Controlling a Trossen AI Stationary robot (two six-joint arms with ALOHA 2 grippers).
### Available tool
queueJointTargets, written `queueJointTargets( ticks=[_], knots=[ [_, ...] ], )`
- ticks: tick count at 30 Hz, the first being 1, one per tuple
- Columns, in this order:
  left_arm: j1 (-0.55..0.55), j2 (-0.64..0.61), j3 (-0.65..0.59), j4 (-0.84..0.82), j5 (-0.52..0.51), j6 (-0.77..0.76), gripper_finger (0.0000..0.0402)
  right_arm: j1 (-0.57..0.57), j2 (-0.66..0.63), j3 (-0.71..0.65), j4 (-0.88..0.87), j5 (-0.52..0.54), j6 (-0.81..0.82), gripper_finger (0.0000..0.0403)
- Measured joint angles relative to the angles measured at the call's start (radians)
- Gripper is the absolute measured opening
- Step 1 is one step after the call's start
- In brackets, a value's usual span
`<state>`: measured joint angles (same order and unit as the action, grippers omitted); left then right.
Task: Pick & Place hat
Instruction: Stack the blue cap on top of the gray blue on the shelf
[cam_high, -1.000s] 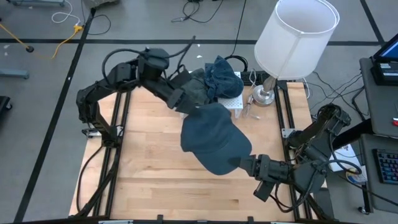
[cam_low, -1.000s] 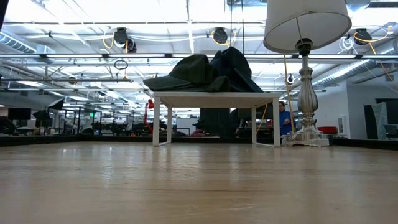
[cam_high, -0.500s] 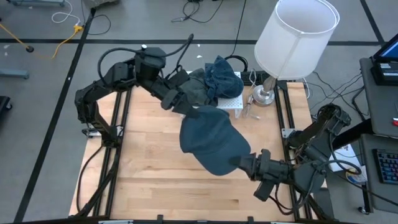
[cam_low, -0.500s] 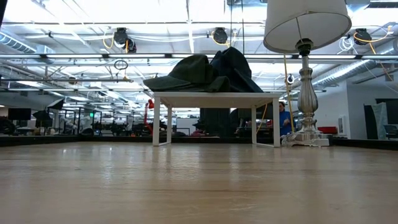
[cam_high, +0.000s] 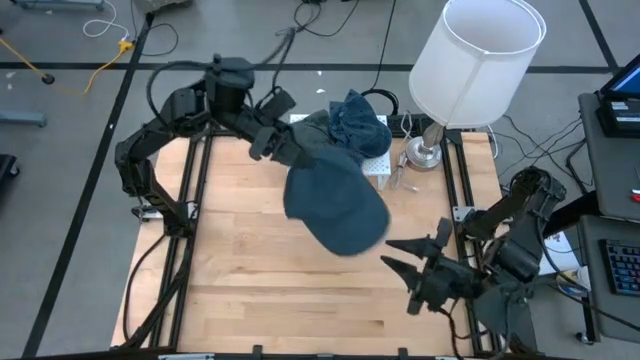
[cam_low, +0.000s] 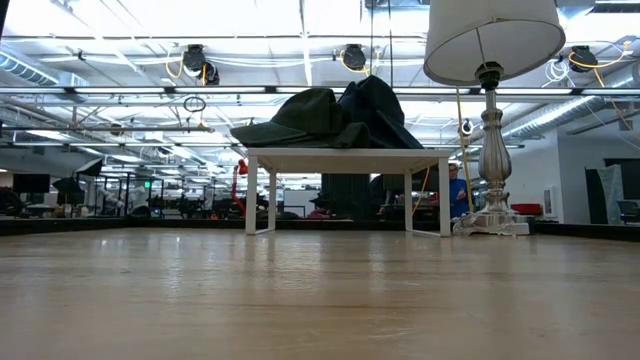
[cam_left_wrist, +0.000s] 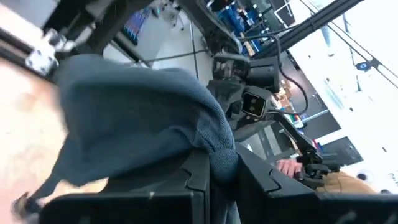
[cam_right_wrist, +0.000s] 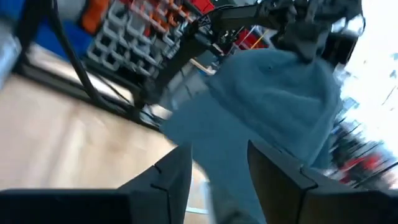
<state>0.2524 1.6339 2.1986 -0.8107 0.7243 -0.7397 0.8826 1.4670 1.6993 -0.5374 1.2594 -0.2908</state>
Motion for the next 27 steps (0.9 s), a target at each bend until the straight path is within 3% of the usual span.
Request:
queueJointTargets(
  ticks=[9,14,27],
  knots=[
    [0.130,-0.043,0.000,0.000,-0.030,0.237,0.0041,0.008,0.000,0.000,-0.007,0.000,0.480,0.0149],
    [0.199,-0.059,0.000,0.028,-0.109,0.348,0.0041,0.008,0.000,0.000,-0.006,-0.003,0.578,0.0150],
    [0.274,0.025,0.000,0.415,-0.253,0.260,0.0041,0.008,0.000,0.000,-0.006,-0.003,0.660,0.0140]
  ],
)
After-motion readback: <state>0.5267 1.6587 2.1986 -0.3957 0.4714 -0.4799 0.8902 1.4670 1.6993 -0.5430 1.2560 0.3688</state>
